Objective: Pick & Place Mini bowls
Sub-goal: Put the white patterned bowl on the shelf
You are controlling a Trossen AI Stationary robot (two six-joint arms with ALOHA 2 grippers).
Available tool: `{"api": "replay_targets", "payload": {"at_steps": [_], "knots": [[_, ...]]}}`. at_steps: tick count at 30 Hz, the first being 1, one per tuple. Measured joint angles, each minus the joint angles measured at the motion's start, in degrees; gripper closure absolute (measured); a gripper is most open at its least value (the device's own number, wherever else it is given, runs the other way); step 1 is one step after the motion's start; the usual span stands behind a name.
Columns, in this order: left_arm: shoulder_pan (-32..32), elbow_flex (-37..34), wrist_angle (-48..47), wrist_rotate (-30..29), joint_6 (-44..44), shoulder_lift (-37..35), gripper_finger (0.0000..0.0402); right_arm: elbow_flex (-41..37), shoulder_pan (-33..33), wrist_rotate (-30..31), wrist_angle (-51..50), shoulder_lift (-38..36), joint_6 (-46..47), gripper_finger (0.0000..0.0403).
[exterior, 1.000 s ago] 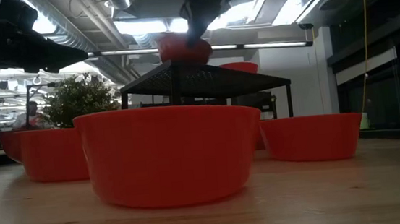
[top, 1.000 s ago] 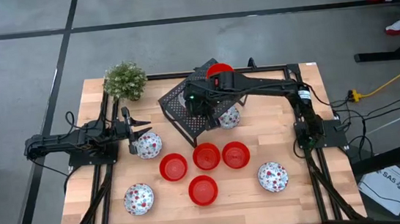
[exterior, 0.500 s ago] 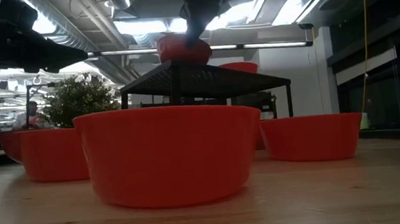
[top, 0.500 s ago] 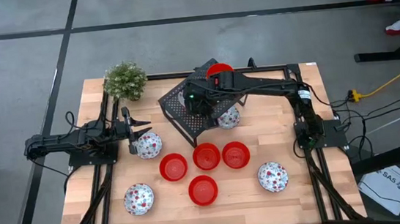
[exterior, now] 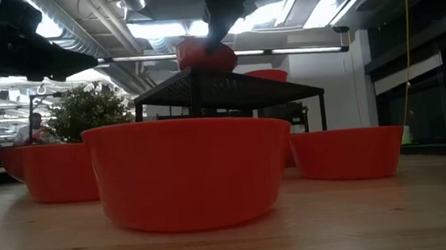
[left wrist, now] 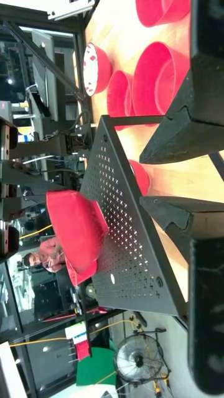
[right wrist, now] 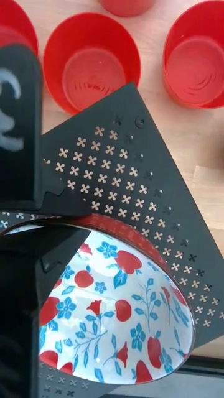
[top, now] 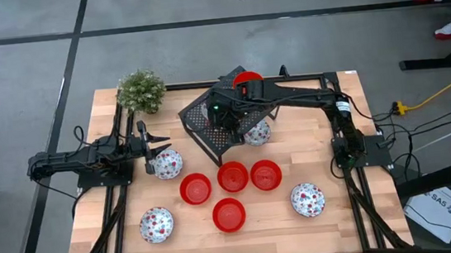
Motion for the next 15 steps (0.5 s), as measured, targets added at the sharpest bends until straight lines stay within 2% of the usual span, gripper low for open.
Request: {"api": "replay_targets", "payload": {"at_steps": [9, 15], "knots": [[0.0, 0.0, 0.0, 0.0, 0.0, 0.0, 0.0313, 0.0, 0.0, -0.3, 0.2, 0.0, 0.5, 0.0369], [0.0, 0.0, 0.0, 0.0, 0.0, 0.0, 0.0313, 0.0, -0.1, -0.3, 0.3, 0.0, 3.2, 0.033]]}}
